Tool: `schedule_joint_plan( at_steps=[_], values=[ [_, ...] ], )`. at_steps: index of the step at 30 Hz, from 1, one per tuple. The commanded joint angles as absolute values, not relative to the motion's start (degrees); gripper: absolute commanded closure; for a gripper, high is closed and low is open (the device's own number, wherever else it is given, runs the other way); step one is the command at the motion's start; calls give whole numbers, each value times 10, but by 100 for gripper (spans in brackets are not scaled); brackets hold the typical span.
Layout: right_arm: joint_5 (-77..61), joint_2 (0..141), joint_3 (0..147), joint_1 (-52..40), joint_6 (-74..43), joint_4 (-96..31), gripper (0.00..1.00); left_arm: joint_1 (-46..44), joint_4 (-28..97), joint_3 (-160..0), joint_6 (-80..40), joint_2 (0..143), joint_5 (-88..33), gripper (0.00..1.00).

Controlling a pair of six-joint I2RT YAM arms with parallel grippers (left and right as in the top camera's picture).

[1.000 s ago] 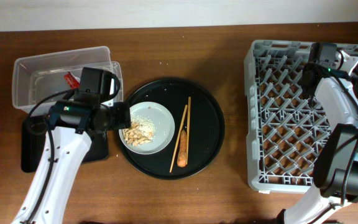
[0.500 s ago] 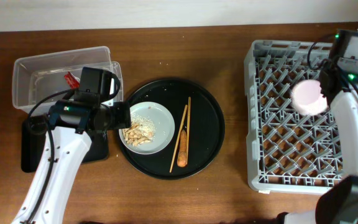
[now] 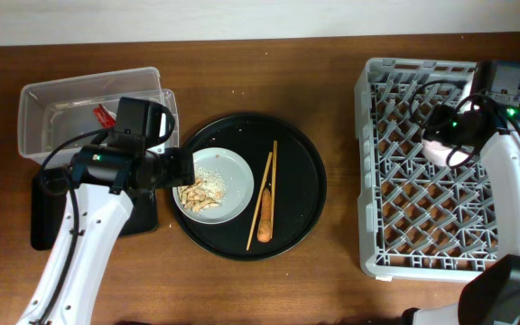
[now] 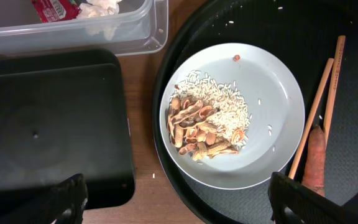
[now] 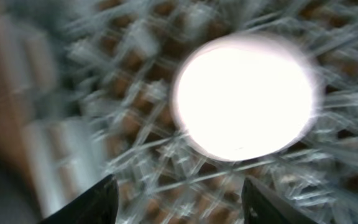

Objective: Sort waste into correct bins and load items into the dishwasher rack
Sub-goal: 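Reach right gripper to the chopsticks on the black tray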

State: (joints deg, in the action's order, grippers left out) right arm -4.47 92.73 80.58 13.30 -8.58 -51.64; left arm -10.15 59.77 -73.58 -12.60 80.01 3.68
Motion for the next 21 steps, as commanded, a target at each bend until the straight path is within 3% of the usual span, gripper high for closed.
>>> schedule_joint_plan(
  at_steps=[1, 9, 14, 21],
  values=[
    [-203, 928, 807, 99, -73, -548, 37, -99, 599, -729, -121, 790, 43, 7],
    [-192, 934, 806, -102, -74, -595, 37, -99, 603, -712, -121, 790, 43, 7],
    [-85, 971, 806, -231, -132, -556, 37, -99, 603, -711, -121, 790, 43, 6],
    [-30, 1059, 806, -307, -228, -487, 38, -99, 603, -711, -121, 790, 43, 6]
  ],
)
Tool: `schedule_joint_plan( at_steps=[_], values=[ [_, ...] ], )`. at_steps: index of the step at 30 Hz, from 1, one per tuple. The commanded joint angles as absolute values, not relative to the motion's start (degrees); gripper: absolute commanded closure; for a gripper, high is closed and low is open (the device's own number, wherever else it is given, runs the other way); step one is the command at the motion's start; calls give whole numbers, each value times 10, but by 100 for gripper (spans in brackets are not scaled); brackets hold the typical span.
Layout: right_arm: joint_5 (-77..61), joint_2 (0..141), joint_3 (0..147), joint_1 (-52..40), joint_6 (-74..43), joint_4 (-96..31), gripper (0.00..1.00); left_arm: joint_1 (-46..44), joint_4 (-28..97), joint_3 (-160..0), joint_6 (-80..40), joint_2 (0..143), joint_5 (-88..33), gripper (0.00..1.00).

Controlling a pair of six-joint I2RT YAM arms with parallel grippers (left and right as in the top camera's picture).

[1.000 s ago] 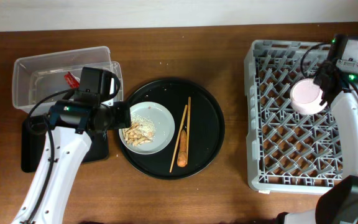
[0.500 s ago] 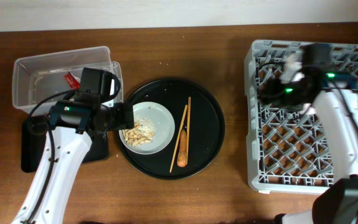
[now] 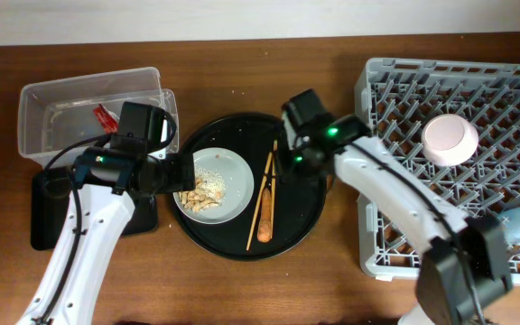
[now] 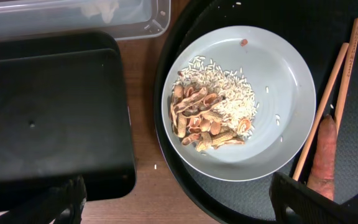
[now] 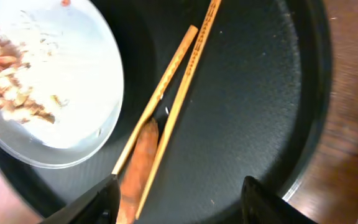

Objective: Sort waste into correct bins and load items into the dishwasher rack
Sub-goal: 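Reach right gripper to the chopsticks on the black tray, then grasp one chopstick and place it in the dish rack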

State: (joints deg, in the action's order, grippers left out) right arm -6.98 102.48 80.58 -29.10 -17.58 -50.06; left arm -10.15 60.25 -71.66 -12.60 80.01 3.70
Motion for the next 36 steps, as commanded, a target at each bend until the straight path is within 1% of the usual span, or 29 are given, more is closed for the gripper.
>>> schedule_joint_plan(
  at_steps=[1, 4, 5, 6, 8, 12, 17, 20, 24, 25, 27, 30, 32, 36],
  values=[
    [-27, 1072, 806, -310, -236, -480, 38, -99, 603, -711, -121, 790, 43, 6],
    [-27, 1105, 806, -312, -248, -462, 39, -87, 603, -711, -121, 790, 43, 6],
    [-27, 1116, 806, -312, -251, -459, 39, -70, 603, -711, -124, 790, 43, 6],
    [-27, 1128, 806, -312, -256, -456, 39, -47, 603, -711, -137, 790, 43, 3],
    [-27, 1146, 806, -312, -260, -452, 42, -15, 603, -711, -153, 790, 43, 1],
    [-27, 1177, 806, -312, -268, -438, 44, 33, 603, -711, -163, 790, 24, 1],
    [-23, 1194, 806, -312, -284, -425, 46, 37, 603, -711, -163, 790, 24, 1],
    [3, 1197, 806, -312, -323, -435, 53, 37, 603, -711, -163, 790, 24, 1],
    [20, 1197, 805, -312, -362, -459, 54, 37, 603, -711, -163, 790, 24, 1],
    [20, 1198, 805, -312, -365, -462, 56, 37, 603, -711, -163, 790, 24, 1],
    [20, 1198, 805, -312, -365, -467, 64, 37, 603, -711, -163, 790, 24, 1],
    [20, 1198, 805, -312, -366, -472, 82, 37, 603, -711, -162, 790, 24, 1],
    [20, 1198, 805, -312, -366, -472, 89, 37, 603, -711, -162, 790, 24, 1],
    [20, 1197, 805, -312, -370, -476, 95, 37, 603, -711, -162, 790, 24, 1]
  ],
)
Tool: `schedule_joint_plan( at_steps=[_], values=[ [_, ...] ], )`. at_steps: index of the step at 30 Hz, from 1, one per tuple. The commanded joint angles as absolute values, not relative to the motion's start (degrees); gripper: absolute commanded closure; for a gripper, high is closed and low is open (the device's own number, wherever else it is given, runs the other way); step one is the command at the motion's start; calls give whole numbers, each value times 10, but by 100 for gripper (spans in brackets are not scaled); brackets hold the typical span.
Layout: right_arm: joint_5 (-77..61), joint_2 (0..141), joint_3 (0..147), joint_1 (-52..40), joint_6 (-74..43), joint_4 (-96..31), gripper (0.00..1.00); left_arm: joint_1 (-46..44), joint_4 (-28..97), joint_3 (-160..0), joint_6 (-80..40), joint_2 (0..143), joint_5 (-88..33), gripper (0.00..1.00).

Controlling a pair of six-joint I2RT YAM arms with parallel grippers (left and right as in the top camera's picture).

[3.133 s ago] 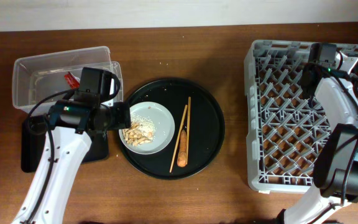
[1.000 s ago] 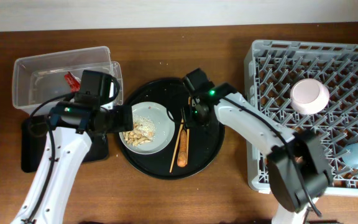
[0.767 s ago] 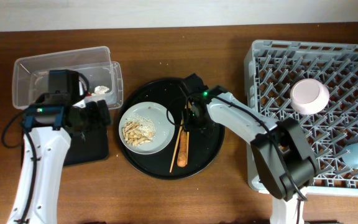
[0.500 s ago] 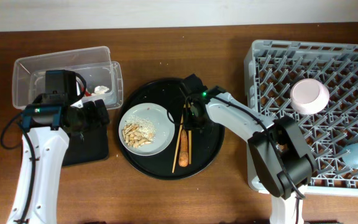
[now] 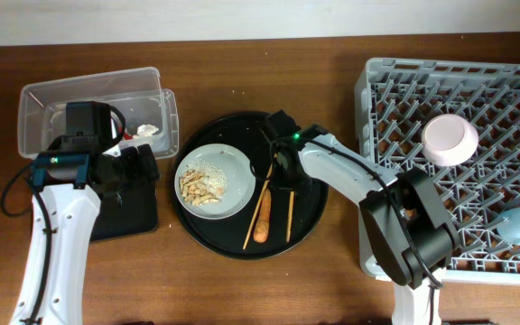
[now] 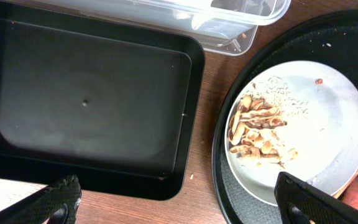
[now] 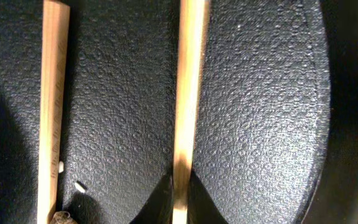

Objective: Sort waste into correct bins and load items into the dishwasher rack
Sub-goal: 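Grasp one chopstick and place it in the dish rack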

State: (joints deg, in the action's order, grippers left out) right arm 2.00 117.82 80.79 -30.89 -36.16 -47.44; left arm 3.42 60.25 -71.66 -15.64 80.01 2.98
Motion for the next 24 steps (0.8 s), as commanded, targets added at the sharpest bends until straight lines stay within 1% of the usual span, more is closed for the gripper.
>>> schedule_joint_plan(
  at_steps=[1, 4, 8, 10, 13, 15, 18, 21, 24],
  values=[
    [20, 1197, 805, -312, -370, -476, 96, 37, 603, -711, -162, 790, 24, 1],
    [20, 1192, 807, -311, -369, -478, 96, 37, 603, -711, -162, 790, 24, 1],
    [22, 1144, 809, -303, -357, -480, 96, 37, 603, -711, -162, 790, 24, 1],
    [25, 1097, 818, -291, -306, -494, 96, 37, 603, -711, -162, 790, 24, 1],
    [51, 1022, 824, -265, -269, -538, 96, 37, 603, -711, -162, 790, 24, 1],
    [50, 968, 824, -231, -210, -567, 96, 37, 603, -711, -162, 790, 24, 1],
    [50, 923, 824, -178, -164, -611, 96, 37, 603, -711, -162, 790, 24, 1],
    [50, 916, 823, -107, -111, -662, 96, 37, 603, -711, -162, 790, 24, 1],
    [50, 927, 805, -60, -92, -669, 96, 37, 603, -711, -162, 790, 24, 1]
  ],
)
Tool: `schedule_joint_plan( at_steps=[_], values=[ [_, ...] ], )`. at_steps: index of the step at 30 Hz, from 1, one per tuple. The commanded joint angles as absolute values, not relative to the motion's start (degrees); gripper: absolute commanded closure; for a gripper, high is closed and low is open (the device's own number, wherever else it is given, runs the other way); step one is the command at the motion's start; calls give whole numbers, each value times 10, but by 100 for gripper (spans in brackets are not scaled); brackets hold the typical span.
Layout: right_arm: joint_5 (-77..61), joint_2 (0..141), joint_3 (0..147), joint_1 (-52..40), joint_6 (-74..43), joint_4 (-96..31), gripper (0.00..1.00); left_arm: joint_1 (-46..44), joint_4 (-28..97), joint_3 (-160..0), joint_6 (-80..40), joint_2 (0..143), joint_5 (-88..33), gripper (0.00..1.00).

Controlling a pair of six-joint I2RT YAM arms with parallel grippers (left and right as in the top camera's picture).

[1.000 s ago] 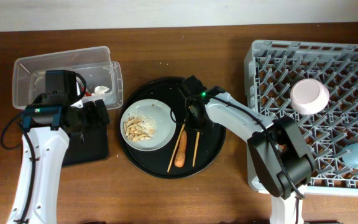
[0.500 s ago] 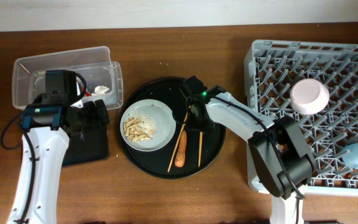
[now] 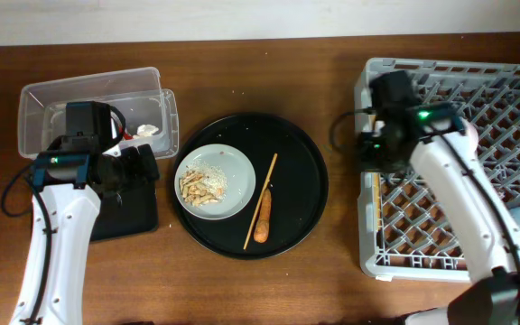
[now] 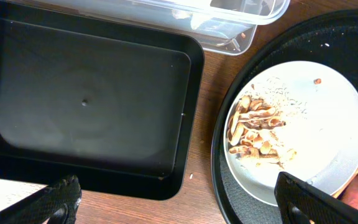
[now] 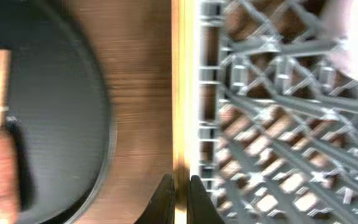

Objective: Sort waste into correct bins and load items into the dishwasher rack
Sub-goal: 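Grasp one chopstick and place it in the dish rack, then grasp the carrot on the black tray with the left gripper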

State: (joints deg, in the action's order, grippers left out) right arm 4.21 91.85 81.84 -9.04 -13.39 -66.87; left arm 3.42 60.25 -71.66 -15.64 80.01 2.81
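My right gripper (image 5: 179,194) is shut on a wooden chopstick (image 5: 179,93), which stands out along the left edge of the grey dishwasher rack (image 5: 278,124). In the overhead view this gripper (image 3: 374,155) is at the rack's left rim (image 3: 365,226). A second chopstick (image 3: 261,213) and a carrot piece (image 3: 261,230) lie on the round black tray (image 3: 305,185). A white plate (image 3: 233,171) on the tray holds peanut shells (image 4: 257,127) and rice. My left gripper (image 4: 179,208) is open over the gap between the black bin (image 4: 86,99) and the tray.
A clear plastic bin (image 3: 93,108) with a red wrapper and a tissue stands at the back left, behind the black bin (image 3: 116,217). In the rack are a pink bowl and a pale cup at the right edge.
My right gripper, then shut on a chopstick lying on the tray, now holds it at the rack's left edge. One chopstick is left on the tray. The left arm has not moved.
First my right gripper was open over the rack by the pink bowl, and the left was over the plate. Then the right was open above both chopsticks. Later it was shut on one, the left over the black bin. Now the chopstick is at the rack.
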Motion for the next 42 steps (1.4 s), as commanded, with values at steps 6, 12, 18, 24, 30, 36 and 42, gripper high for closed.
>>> schedule_joint_plan(
  at_steps=[6, 12, 18, 24, 30, 36, 42],
  values=[
    [52, 952, 757, -41, -83, -649, 96, 37, 603, -711, -162, 790, 24, 1],
    [52, 961, 753, -41, -84, -645, 80, 37, 603, -711, -162, 790, 24, 1],
    [49, 948, 753, -41, -102, -652, 75, 37, 603, -711, -162, 790, 24, 1],
    [-33, 866, 776, -41, -116, -656, 69, 37, 603, -711, -162, 790, 24, 1],
    [-98, 847, 773, -67, -114, -674, 68, 36, 603, -710, -162, 790, 23, 1],
    [-48, 844, 773, -62, -142, -684, 64, -10, 605, -706, -162, 790, -13, 1],
    [-14, 815, 773, 15, -139, -722, 57, -138, 581, -677, -162, 804, -13, 1]
  ],
)
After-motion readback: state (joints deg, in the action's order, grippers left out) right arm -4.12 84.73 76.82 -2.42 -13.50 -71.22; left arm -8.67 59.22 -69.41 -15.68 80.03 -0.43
